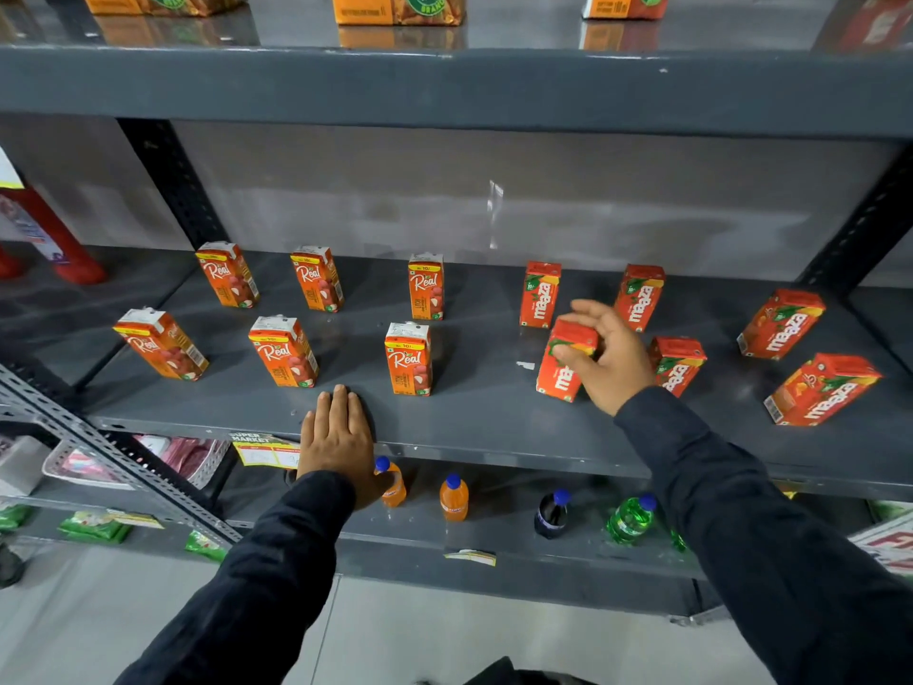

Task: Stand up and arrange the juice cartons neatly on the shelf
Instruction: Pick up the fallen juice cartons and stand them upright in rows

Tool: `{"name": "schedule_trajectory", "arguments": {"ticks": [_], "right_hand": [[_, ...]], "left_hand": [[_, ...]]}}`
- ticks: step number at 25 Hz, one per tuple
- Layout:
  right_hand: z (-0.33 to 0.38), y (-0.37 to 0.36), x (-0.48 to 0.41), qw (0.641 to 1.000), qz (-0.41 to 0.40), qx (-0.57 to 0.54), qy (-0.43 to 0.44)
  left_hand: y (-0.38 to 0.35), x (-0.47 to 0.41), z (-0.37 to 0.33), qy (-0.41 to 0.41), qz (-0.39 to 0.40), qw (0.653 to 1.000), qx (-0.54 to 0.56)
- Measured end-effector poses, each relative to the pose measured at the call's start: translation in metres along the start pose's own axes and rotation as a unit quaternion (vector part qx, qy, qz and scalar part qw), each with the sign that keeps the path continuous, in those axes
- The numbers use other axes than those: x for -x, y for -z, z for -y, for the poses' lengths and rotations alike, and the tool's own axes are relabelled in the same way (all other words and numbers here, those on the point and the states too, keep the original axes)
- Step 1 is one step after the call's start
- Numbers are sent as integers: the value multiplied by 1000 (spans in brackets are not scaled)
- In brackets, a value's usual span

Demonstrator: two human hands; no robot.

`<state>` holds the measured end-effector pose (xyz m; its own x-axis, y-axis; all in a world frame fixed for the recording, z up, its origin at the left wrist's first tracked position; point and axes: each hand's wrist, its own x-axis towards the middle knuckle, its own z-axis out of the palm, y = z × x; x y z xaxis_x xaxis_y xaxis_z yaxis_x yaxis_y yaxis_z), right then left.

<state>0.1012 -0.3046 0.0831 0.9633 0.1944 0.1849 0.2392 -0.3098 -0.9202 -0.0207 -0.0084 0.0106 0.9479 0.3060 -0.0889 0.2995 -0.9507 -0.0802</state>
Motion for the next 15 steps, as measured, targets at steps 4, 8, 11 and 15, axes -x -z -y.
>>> {"name": "schedule_trajectory", "arguments": {"ticks": [4,8,11,15], "right_hand": [[-12,-8,5,995,39,58,-64],[-20,-13,10,983,49,142,-105],[-22,-12,9,976,70,176,-105],[-24,-15,4,955,136,253,-74]], "left_hand": [[-1,1,0,-2,-1,1000,2],[-2,0,0,-4,0,1000,-4],[-2,0,0,-3,2,1000,-7],[-2,-1,-1,3,1,1000,-2]]}}
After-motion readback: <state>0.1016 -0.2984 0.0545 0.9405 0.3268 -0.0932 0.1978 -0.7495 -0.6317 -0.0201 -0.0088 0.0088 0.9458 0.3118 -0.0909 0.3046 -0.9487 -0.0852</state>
